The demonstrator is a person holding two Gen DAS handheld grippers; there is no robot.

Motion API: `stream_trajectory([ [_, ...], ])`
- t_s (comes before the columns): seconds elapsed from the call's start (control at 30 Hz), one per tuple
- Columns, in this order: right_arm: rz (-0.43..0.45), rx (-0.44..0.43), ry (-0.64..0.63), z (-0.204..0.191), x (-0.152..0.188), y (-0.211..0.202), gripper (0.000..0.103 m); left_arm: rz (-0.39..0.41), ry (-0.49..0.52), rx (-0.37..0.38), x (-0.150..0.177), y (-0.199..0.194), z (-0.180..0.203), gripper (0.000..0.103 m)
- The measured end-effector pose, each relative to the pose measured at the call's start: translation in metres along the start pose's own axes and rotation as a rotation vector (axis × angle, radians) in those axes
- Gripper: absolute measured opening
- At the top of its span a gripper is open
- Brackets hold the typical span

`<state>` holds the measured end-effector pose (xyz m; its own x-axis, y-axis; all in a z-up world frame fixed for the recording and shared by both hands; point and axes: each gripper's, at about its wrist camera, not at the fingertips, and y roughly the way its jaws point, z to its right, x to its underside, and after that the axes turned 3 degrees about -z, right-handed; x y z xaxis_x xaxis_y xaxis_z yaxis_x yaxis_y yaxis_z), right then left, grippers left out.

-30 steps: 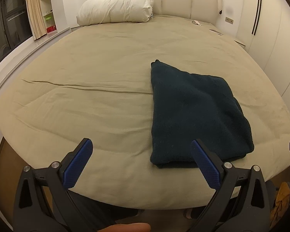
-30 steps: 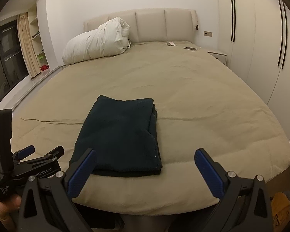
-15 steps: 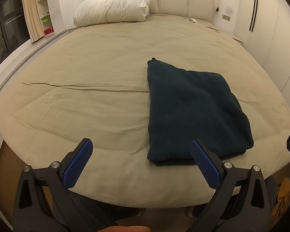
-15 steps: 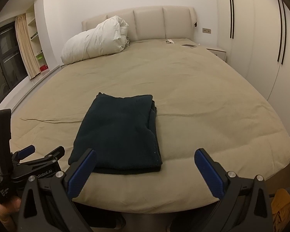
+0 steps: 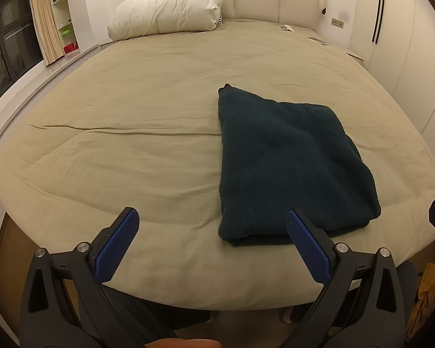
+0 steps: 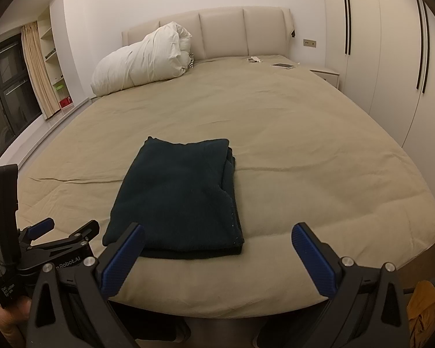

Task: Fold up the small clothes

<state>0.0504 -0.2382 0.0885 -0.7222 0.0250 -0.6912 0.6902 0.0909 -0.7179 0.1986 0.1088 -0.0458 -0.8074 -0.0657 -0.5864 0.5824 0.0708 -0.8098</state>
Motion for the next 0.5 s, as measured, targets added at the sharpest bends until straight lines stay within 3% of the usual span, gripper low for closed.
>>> stream_trajectory([
  [0.5,-0.004,0.000,0.003,-0.0001,0.0005,-0.0006,0.103,-0.012,0.021,0.006,-0.0010,0.0064,0.0036,0.103],
])
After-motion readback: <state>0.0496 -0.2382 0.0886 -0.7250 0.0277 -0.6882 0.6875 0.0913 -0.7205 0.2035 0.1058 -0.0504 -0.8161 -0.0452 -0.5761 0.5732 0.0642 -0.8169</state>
